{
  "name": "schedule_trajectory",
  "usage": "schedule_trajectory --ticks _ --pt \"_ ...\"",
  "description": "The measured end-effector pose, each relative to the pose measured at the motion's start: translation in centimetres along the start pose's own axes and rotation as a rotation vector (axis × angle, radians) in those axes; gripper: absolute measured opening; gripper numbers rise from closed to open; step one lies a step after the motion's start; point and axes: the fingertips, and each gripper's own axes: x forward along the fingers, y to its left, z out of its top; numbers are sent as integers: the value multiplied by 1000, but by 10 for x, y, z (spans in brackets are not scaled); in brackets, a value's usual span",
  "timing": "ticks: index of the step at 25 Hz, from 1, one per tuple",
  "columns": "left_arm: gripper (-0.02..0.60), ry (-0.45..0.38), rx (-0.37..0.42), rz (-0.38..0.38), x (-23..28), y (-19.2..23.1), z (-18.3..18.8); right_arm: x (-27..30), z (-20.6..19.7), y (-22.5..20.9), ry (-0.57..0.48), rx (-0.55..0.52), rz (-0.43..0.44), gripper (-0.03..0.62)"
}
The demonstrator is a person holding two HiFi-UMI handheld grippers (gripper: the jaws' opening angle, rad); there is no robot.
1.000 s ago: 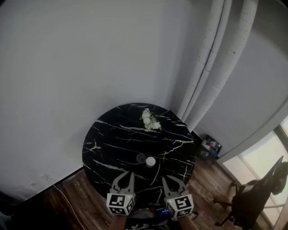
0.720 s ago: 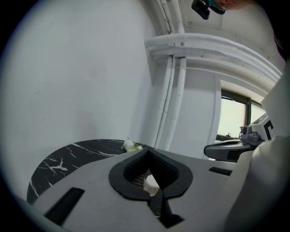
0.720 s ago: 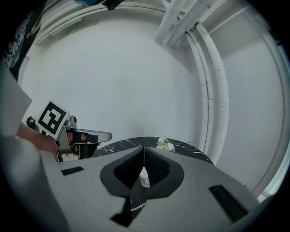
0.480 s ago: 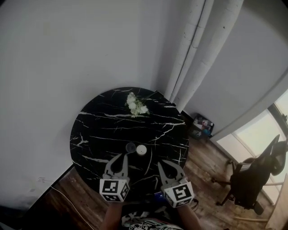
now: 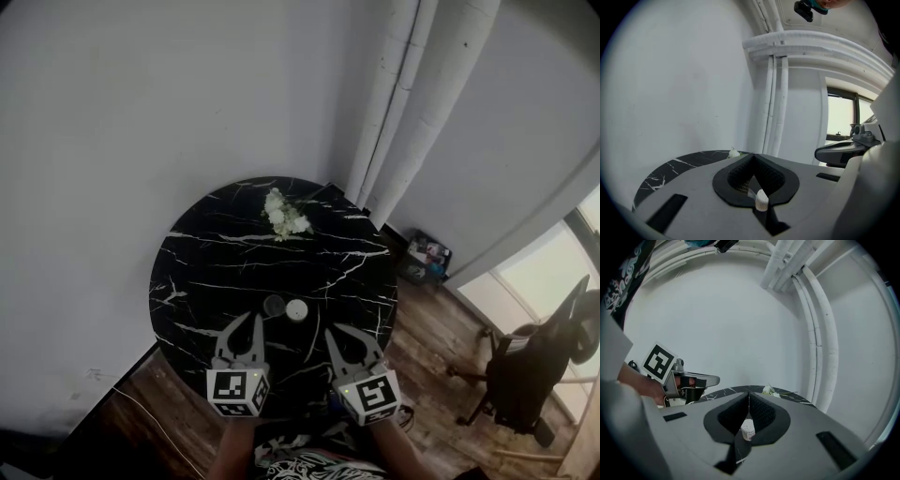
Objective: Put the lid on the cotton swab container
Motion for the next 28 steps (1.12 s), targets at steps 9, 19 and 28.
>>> schedule_trajectory --ticks 9,19,28 --pt "14 2 4 24 5 4 2 9 -1 -6 7 11 18 18" --pt "14 51 -10 34 23 7 -16 23 -17 -21 45 33 26 18" --pt "14 103 -4 36 42 9 -36 49 -38 -30 98 54 66 18"
